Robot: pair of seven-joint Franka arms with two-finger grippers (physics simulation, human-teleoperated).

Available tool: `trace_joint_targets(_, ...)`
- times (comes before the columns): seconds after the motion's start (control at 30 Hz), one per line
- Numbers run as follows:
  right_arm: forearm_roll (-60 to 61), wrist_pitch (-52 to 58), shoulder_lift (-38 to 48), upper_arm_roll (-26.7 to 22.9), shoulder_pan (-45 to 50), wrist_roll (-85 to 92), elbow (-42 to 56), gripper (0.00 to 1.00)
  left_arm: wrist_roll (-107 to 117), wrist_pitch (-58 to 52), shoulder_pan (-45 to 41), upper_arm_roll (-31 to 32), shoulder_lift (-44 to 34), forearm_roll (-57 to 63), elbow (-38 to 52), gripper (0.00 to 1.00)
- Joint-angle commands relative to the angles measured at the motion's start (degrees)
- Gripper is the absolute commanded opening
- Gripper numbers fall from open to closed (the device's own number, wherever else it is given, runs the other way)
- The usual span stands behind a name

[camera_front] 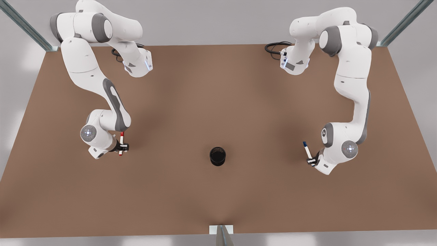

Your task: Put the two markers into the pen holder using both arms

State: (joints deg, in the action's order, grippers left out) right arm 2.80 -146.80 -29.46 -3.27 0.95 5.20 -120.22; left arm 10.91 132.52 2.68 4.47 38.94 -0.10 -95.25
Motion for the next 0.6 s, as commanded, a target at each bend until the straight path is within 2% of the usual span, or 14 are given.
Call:
trace_joint_targets(0.0,0.1,-0.4,-0.1,0.0,-0.1,3.5,0.0,0.60,-0.7,-8.3,-1.2,2.0,-1.1,-1.8,4.3,0.21)
trace_joint_targets(0.07,0.0,-0.4,-0.2,0.0,-0.1,3.5,0.1,0.53,-3.9,-12.8,-0.7,7.0,-4.5,-2.2,6.6,0.21)
trace_joint_targets(0.13,0.0,-0.4,-0.3,0.0,-0.1,3.5,0.1,0.44,-4.5,-26.5,-1.2,9.4,-5.4,-6.7,14.5,0.21)
trace_joint_targets(0.23,0.0,-0.4,-0.2,0.0,-0.1,3.5,0.1,0.30,-6.1,-26.0,-1.1,19.9,-6.3,-6.3,15.8,0.21)
trace_joint_targets(0.37,0.0,-0.3,0.0,0.0,-0.1,3.5,0.2,0.27,-27.4,-11.3,-5.3,24.4,-5.5,-7.9,15.6,0.21)
trace_joint_targets(0.4,0.0,-0.2,0.5,0.0,-0.1,3.5,0.2,0.27,-33.1,-6.3,-5.8,25.2,-5.2,-13.7,15.4,0.21)
trace_joint_targets(0.5,0.1,0.2,3.3,0.8,-0.1,3.4,0.4,0.27,-44.0,10.2,-9.8,25.6,-3.6,-18.2,14.4,0.21)
trace_joint_targets(0.57,0.1,0.6,5.5,1.9,0.0,3.1,0.6,0.27,-45.4,25.1,-12.2,26.7,0.8,-17.8,14.9,0.21)
